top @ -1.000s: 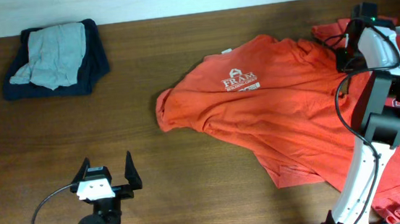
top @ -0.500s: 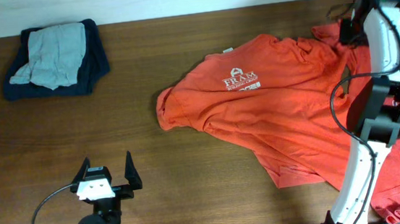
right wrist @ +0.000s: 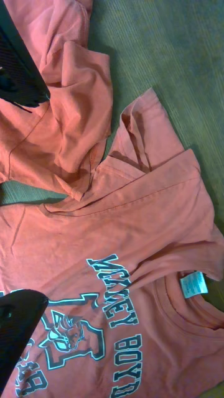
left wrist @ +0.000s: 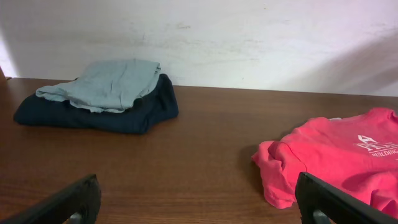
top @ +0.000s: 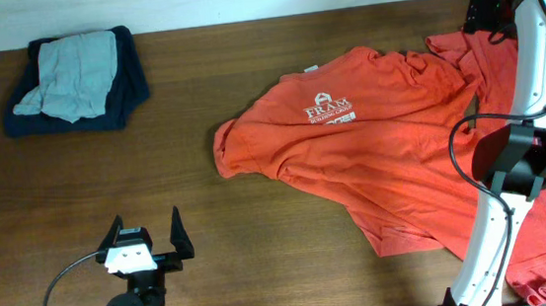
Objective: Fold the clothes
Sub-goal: 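Release the shirt and move the right gripper back to the pile, then reach the left gripper to the left edge of the orange t-shirt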
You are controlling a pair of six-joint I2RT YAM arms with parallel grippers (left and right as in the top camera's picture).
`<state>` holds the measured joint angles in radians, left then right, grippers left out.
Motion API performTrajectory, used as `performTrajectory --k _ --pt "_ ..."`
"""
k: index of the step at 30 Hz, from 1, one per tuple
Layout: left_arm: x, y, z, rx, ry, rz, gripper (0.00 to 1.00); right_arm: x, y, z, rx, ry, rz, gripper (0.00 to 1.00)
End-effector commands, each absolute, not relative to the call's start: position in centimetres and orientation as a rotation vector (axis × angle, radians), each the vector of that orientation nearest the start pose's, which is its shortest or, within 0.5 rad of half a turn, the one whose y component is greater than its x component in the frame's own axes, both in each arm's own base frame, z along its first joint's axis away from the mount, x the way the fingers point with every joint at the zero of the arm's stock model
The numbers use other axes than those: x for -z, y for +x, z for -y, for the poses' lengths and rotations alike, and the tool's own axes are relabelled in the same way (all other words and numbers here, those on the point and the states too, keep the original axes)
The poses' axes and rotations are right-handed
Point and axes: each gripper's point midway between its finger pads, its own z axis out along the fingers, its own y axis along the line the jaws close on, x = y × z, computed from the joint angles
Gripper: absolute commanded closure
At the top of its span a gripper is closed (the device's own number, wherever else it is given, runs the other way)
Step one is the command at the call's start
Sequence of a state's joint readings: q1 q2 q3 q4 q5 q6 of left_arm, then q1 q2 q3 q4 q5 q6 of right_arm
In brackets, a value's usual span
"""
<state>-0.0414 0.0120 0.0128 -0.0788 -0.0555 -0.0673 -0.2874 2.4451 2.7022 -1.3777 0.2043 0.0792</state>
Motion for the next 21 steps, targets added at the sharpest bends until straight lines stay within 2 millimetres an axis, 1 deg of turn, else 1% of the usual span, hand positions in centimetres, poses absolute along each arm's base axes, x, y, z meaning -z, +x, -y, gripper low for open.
performTrajectory --k 1,13,15,19,21 --pt "-15.7 24.6 0.1 0.027 -0.049 -1.648 0.01 -19.5 51.6 19.0 0.337 0.573 -2.613 0.01" --pt "-15.8 24.6 0.0 0.024 -0.052 -1.642 0.01 -19.5 51.6 19.0 0.337 0.574 -2.613 0.01" --pt "-17.3 24.7 0.2 0.036 -0.044 -1.581 0.01 -19.5 51.6 19.0 0.337 0.574 -2.613 0.01" --pt "-18.9 24.6 0.3 0.044 -0.040 -1.520 0.01 -19.5 51.6 19.0 0.337 0.574 -2.613 0.02" --pt "-20.2 24.5 0.7 0.062 -0.021 -1.482 0.01 -19.5 51.6 19.0 0.337 0.574 -2.613 0.01"
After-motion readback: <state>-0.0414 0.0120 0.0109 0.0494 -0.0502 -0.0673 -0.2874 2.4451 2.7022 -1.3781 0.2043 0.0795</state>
